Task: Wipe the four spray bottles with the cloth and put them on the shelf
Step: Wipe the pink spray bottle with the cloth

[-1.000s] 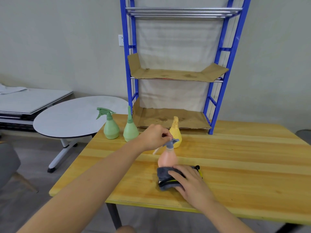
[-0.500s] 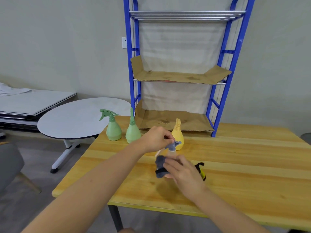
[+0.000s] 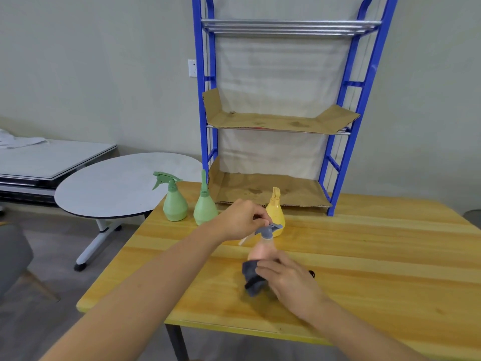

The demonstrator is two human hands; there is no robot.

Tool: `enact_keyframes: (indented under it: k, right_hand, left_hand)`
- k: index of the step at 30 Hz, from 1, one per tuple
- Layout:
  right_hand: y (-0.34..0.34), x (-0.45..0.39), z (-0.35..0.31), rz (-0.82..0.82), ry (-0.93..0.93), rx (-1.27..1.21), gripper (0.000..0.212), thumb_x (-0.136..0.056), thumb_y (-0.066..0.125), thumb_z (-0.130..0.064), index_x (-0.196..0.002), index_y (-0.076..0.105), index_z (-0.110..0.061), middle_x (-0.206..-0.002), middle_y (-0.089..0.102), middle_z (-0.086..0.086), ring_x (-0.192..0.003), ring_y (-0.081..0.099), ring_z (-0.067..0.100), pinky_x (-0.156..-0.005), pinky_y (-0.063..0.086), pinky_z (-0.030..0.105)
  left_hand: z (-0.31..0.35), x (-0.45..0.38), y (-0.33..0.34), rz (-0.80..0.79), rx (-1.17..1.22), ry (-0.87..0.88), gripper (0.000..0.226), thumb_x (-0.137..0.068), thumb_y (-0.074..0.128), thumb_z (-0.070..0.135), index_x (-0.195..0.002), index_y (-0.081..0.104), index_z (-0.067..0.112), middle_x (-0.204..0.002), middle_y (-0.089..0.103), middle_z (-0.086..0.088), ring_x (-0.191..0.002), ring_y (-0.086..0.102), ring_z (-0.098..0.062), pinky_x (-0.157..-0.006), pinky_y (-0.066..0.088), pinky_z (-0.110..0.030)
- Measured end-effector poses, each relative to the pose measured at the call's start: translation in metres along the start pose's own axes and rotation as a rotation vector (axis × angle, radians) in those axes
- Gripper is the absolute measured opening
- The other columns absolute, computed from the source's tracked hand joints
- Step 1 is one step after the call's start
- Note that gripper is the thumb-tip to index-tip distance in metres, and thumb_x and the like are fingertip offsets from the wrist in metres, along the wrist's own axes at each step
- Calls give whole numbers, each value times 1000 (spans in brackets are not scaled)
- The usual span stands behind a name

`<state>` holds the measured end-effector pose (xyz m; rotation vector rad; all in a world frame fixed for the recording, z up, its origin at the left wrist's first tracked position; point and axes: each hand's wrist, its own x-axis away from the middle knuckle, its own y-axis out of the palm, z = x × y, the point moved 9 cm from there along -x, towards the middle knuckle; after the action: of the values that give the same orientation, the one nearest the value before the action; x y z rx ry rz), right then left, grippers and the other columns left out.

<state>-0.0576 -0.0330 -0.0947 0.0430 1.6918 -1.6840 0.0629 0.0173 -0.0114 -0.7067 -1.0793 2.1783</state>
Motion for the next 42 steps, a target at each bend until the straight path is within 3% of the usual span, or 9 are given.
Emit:
enact_keyframes:
  k: [4, 9, 14, 19, 24, 30, 35, 39, 42]
  right_hand:
    - [-40, -8, 25, 224, 136, -13, 32, -78, 73, -8, -109, 70, -14, -117, 65, -6, -91, 55, 25, -75, 52, 31]
    - [14, 24, -2, -78, -121, 36, 18, -86, 54, -21, -102, 63, -26, -111, 60, -11, -104, 49, 16, -67, 55, 28]
    - [-40, 8, 52, 272, 221, -140, 31, -78, 72, -5, -108, 69, -11, -119, 63, 0, -102, 56, 25, -83, 50, 29]
    - [5, 34, 17, -96, -60, -80, 29, -73, 63, -10, -97, 65, -26, -111, 59, -15, -98, 50, 14, -75, 53, 27]
    - [-35, 8, 73, 217, 304, -280, 42, -65, 78, 4, -103, 72, -12, -116, 66, -8, -102, 56, 20, -87, 49, 27]
    - [9, 33, 45, -177, 100, -183, 46, -60, 80, -7, -100, 68, -27, -112, 61, -21, -100, 44, 9, -76, 55, 29]
    - [-24, 14, 66, 171, 340, -313, 40, -67, 77, -1, -104, 71, -15, -117, 63, -7, -105, 54, 17, -87, 48, 27]
    - [12, 16, 34, -189, 217, -210, 41, -71, 76, -14, -109, 67, -25, -117, 54, -16, -105, 48, 13, -81, 51, 29]
    - [-8, 16, 37, -3, 292, -271, 47, -63, 84, -11, -106, 69, -23, -115, 53, -15, -105, 54, 13, -77, 53, 25]
  left_hand:
    - [-1, 0, 0, -15, 18, 29, 19, -97, 62, 21, -103, 80, 22, -87, 72, 10, -82, 62, -10, -70, 48, -24]
    - [-4, -3, 1, -51, 17, 15, 18, -98, 63, 20, -105, 80, 21, -83, 66, 16, -79, 58, -4, -67, 43, -19]
    - [-7, -4, 1, -63, 61, 0, 15, -97, 66, 22, -103, 80, 23, -98, 76, 9, -96, 67, -9, -86, 54, -30]
    - [-8, -5, 2, -66, 63, -2, 17, -97, 64, 19, -103, 80, 22, -94, 74, 7, -91, 66, -13, -80, 53, -34]
    - [-7, -7, 1, -58, 72, 22, 15, -96, 66, 19, -101, 80, 22, -94, 74, 12, -91, 66, -5, -83, 52, -27]
    - [-15, -8, -1, -41, 102, -8, 17, -96, 65, 17, -100, 80, 22, -83, 69, 16, -73, 56, 3, -68, 43, -18]
    - [-19, -5, 0, -32, 151, -27, 13, -94, 68, 23, -98, 80, 28, -87, 72, 18, -77, 60, 9, -69, 44, -14]
    - [-22, 0, -6, 28, 183, -68, 14, -93, 68, 25, -93, 81, 23, -91, 76, 15, -69, 59, 9, -65, 46, -18]
    - [-24, 5, -6, -5, 267, -117, 19, -96, 64, 25, -99, 82, 22, -106, 77, 15, -70, 61, 11, -64, 48, -14]
